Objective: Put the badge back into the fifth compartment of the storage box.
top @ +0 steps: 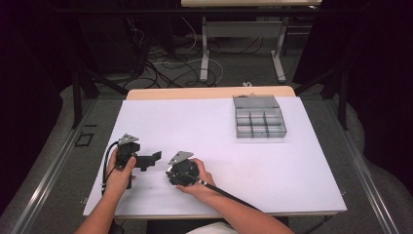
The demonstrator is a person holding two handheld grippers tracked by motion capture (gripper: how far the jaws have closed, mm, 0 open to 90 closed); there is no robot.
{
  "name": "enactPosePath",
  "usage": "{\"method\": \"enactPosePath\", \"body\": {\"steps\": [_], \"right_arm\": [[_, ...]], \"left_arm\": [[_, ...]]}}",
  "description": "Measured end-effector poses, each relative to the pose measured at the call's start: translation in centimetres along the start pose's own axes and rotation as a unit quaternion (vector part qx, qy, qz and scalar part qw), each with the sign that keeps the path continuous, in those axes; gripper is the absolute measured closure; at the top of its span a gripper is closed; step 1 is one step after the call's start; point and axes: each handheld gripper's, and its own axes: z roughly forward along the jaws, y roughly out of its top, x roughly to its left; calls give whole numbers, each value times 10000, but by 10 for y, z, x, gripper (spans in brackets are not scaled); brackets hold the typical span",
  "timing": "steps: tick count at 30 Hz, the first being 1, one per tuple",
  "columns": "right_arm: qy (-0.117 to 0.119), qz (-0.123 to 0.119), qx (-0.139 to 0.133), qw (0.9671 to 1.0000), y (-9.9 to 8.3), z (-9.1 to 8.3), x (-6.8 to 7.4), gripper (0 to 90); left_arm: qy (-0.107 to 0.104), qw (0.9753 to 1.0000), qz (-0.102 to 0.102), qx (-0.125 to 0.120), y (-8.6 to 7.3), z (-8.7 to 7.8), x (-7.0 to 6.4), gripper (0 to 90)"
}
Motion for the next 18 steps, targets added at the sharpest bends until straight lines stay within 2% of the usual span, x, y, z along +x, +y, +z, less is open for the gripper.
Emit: {"method": "enactPosePath", "body": {"steps": [4,16,17,18], "right_arm": [[36,118,-13,9999,0,0,0,580],[66,150,-38,9999,0,-1,-2,585],[62,169,-112,9998,0,-1,-2,687],[62,169,-112,9998,0,-1,-2,687]], "left_arm": [[-1,10000,2,18,0,0,0,9],[9,10000,2,19,0,0,0,9],[9,10000,4,21,0,0,0,9],[9,10000,4,23,0,0,0,9]]}}
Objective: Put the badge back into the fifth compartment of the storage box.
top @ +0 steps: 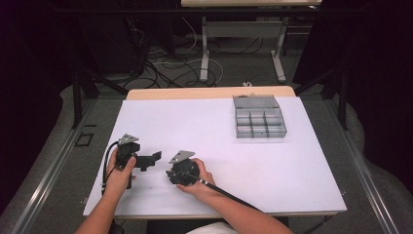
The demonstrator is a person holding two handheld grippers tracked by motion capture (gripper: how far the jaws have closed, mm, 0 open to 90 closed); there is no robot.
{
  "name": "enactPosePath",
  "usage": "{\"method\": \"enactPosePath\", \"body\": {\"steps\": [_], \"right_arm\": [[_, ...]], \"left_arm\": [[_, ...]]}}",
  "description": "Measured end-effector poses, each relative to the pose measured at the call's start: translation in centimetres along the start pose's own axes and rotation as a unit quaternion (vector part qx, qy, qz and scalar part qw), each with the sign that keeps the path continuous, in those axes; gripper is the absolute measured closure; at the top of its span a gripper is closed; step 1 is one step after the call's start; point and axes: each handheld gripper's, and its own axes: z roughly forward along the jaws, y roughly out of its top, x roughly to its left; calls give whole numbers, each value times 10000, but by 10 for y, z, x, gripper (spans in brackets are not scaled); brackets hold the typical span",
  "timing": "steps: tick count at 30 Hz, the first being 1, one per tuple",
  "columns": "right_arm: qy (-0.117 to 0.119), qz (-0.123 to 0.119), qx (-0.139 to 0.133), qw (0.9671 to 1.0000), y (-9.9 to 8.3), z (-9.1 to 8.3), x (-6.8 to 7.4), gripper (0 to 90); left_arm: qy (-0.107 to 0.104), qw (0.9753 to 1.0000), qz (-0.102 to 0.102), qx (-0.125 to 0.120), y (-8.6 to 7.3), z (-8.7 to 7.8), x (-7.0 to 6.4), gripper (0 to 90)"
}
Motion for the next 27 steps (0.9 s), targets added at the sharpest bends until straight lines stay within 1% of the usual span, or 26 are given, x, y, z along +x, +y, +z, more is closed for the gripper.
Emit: {"method": "enactPosePath", "body": {"steps": [1,3,4,5,7,9,10,11,12,14,16,17,18,19,21,23,25,27], "right_arm": [[-32,134,-63,9999,2,-4,-2,699],[10,157,-23,9999,3,-3,-4,698],[37,235,12,9997,2,-2,-5,698],[68,187,-16,9998,1,-2,-6,698],[51,253,1,9997,2,-3,-5,699],[46,140,-46,9999,1,-2,-5,699],[52,182,-27,9998,2,-3,-5,700],[40,180,-68,9998,1,-2,-5,700],[56,185,-49,9998,2,-3,-5,701],[130,216,-13,9997,2,-3,-4,701],[114,229,-23,9997,2,-3,-3,702],[135,132,-66,9998,1,-2,-3,702],[120,212,-49,9997,1,-3,-1,702],[120,212,-49,9997,1,-3,-1,702],[146,130,-81,9998,2,-3,-2,702],[116,192,-119,9997,2,-3,-2,702],[69,216,-101,9997,3,-5,-5,702],[72,217,-105,9997,4,-6,-5,702]], "left_arm": [[1,10000,-1,2,0,0,0,9],[2,10000,3,6,0,0,0,9],[3,10000,3,4,0,0,0,9],[-3,10000,6,3,0,0,0,9],[4,10000,-2,-1,0,0,0,9],[4,10000,2,7,0,0,0,9],[6,10000,5,4,0,0,0,9],[5,10000,8,5,0,0,0,9],[3,10000,6,3,0,0,0,9],[3,10000,7,1,0,0,0,9],[3,10000,-12,-6,0,0,0,9],[4,10000,-11,-4,0,0,0,9],[4,10000,-17,-21,0,0,0,9],[2,10000,-7,-2,0,0,0,9],[7,10000,-6,-5,0,0,0,9],[5,10000,1,-2,0,0,0,9],[5,10000,-2,-2,0,0,0,9],[5,10000,-5,-3,0,0,0,9]]}}
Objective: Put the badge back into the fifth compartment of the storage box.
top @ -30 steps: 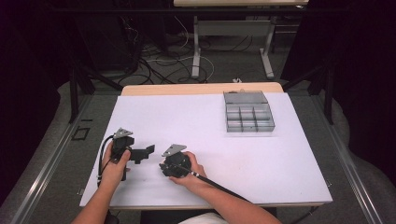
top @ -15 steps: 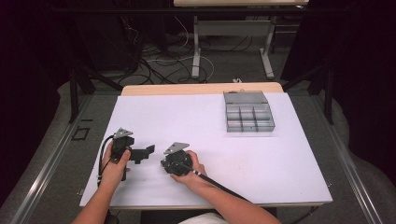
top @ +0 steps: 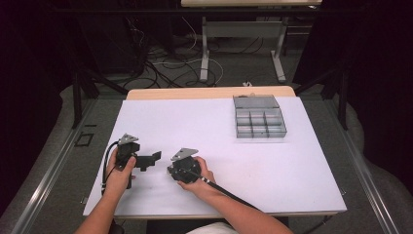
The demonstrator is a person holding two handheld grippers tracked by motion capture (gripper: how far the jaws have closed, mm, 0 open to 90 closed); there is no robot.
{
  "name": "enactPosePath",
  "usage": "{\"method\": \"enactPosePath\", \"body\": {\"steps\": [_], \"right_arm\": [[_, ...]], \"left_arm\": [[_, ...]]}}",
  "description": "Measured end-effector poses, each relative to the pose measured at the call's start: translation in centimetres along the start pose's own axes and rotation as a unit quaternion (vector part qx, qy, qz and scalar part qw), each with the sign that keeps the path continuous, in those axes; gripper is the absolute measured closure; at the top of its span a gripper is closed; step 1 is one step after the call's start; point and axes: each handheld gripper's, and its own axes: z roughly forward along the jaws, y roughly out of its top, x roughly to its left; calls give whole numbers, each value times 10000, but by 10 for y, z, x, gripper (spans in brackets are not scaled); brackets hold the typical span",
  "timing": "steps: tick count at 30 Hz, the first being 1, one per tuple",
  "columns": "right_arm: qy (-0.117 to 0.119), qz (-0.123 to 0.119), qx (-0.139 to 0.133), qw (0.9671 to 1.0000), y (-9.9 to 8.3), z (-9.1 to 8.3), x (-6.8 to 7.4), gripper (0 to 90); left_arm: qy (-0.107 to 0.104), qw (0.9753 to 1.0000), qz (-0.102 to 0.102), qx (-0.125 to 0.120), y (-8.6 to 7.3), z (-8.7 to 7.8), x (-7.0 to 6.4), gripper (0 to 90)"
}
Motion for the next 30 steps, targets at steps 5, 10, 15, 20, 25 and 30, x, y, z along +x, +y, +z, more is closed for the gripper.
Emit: {"method": "enactPosePath", "body": {"steps": [5,10,15,20,25,30], "right_arm": [[-80,111,-49,9999,3,-3,-7,702],[-184,192,-88,9996,5,-7,-16,703],[-342,254,-165,9990,6,-11,-28,703],[-480,328,-197,9981,7,-16,-41,703],[-639,423,-240,9968,6,-20,-53,703],[-774,527,-293,9952,5,-24,-64,702]], "left_arm": [[-2,10000,5,-1,0,0,0,9],[0,10000,-5,-18,0,0,0,9],[2,10000,7,0,0,0,0,9],[6,10000,11,2,0,0,0,9],[6,10000,10,4,0,0,0,9],[3,10000,14,16,0,1,0,9]]}}
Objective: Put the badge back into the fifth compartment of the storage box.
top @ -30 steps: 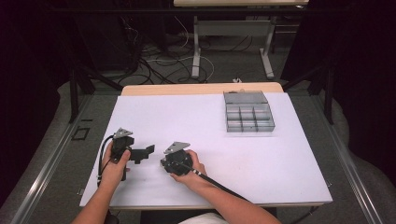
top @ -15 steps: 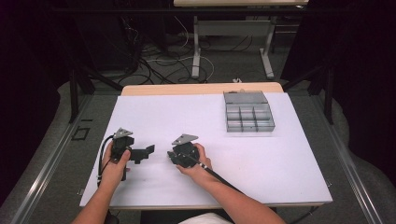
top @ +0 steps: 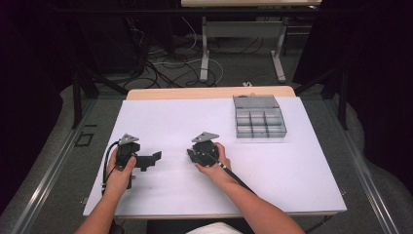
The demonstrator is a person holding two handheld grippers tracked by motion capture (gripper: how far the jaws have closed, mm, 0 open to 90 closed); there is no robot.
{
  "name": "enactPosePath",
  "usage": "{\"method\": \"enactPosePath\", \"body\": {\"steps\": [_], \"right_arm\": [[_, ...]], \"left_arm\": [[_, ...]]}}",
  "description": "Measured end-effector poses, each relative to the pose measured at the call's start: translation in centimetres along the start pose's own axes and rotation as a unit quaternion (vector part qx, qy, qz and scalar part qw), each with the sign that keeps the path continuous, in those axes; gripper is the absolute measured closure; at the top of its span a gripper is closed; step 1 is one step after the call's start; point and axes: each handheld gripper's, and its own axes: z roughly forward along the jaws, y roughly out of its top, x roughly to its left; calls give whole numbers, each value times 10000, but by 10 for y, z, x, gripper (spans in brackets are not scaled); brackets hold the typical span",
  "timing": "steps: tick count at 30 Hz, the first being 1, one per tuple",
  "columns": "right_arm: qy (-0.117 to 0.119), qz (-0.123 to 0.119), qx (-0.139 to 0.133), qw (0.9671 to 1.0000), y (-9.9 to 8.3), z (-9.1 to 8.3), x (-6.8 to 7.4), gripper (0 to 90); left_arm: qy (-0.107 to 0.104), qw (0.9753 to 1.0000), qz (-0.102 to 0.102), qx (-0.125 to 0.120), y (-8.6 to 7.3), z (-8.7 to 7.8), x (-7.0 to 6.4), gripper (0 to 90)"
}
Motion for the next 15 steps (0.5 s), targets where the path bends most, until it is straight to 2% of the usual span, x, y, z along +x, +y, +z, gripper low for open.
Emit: {"method": "enactPosePath", "body": {"steps": [1,2,3,4,6,8,10,11,13,15], "right_arm": [[-21,44,42,10000,0,-1,-2,703],[-38,-25,95,9999,1,-2,-5,703],[-70,-21,12,10000,1,-2,-7,703],[-129,80,25,9999,1,-3,-11,703],[-141,85,105,9998,2,-5,-14,703],[-195,115,-13,9997,2,-5,-18,703],[-247,123,32,9996,3,-8,-24,703],[-277,179,-84,9994,3,-8,-29,703],[-308,220,7,9993,4,-10,-30,703],[-366,232,-51,9990,5,-12,-36,702]], "left_arm": [[-4,10000,5,-5,0,0,0,9],[-1,10000,10,-1,0,0,0,9],[-2,10000,8,-1,0,0,0,9],[1,10000,2,3,0,0,0,9],[-4,10000,5,-3,0,0,0,9],[-6,10000,-2,-3,0,0,0,9],[-9,10000,-5,1,0,0,0,9],[-5,10000,-10,-22,0,1,0,9],[-8,10000,-11,-21,0,1,0,9],[-6,10000,-12,-21,0,1,0,9]]}}
